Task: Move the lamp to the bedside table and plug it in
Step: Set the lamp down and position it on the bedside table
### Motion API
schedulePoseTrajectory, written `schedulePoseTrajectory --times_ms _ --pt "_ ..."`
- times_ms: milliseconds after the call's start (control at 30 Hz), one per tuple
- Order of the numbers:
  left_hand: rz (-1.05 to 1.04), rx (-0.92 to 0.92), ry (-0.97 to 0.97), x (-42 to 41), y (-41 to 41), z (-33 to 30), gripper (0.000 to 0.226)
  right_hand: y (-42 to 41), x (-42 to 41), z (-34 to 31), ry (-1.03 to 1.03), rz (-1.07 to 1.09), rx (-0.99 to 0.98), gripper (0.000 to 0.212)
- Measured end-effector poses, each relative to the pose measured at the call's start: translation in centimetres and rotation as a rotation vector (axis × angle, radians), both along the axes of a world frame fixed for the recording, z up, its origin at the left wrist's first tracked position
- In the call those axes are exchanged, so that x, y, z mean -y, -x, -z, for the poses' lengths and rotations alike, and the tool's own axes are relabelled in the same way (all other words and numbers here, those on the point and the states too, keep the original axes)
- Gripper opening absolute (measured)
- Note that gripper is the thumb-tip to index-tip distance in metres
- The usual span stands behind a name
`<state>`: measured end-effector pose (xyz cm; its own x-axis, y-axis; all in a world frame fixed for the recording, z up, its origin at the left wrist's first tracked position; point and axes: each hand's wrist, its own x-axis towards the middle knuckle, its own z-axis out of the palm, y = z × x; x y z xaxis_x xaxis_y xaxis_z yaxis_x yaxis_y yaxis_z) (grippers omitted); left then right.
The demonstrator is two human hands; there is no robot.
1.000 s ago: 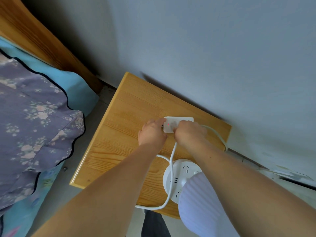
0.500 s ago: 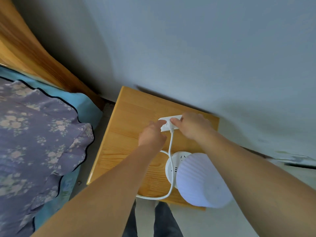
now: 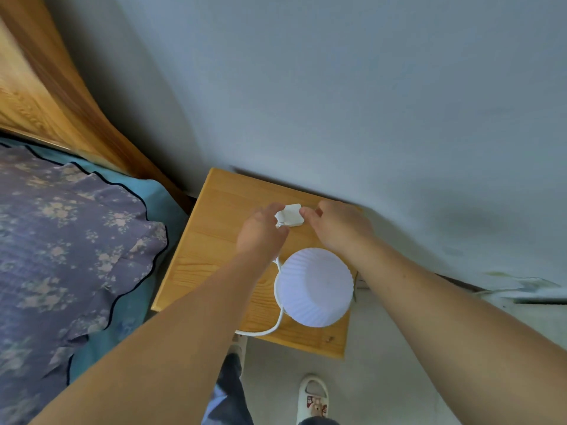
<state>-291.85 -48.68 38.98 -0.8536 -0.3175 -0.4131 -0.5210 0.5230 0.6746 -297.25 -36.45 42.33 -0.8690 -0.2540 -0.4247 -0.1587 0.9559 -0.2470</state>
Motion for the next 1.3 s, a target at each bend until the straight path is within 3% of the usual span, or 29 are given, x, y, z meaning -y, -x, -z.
schedulePoseTrajectory --times_ms 267,633,800,1000,1300 --pt "-0.367 -0.205 0.068 -7.0 -5.9 -2.0 0.032 -4.8 -7.0 -1.8 0.225 -0.108 -0.152 0.04" --pt "-0.618 -0.179 0.094 -11.2 -13.0 -1.0 0.04 -9.3 -13.1 -0.6 0.32 0.015 -0.062 0.029" --pt "-0.635 -0.15 0.093 -12.2 -16.1 2.4 0.044 -13.1 -14.7 2.9 0.359 0.134 -0.081 0.025" --pt "-0.489 -0.051 0.07 -13.2 -18.7 7.5 0.053 -16.7 -14.5 8.2 0.353 0.207 -0.052 0.019" --pt "-0.509 -0.114 0.114 -14.7 -17.2 11.8 0.054 -15.9 -13.4 13.1 0.377 0.124 0.019 0.024"
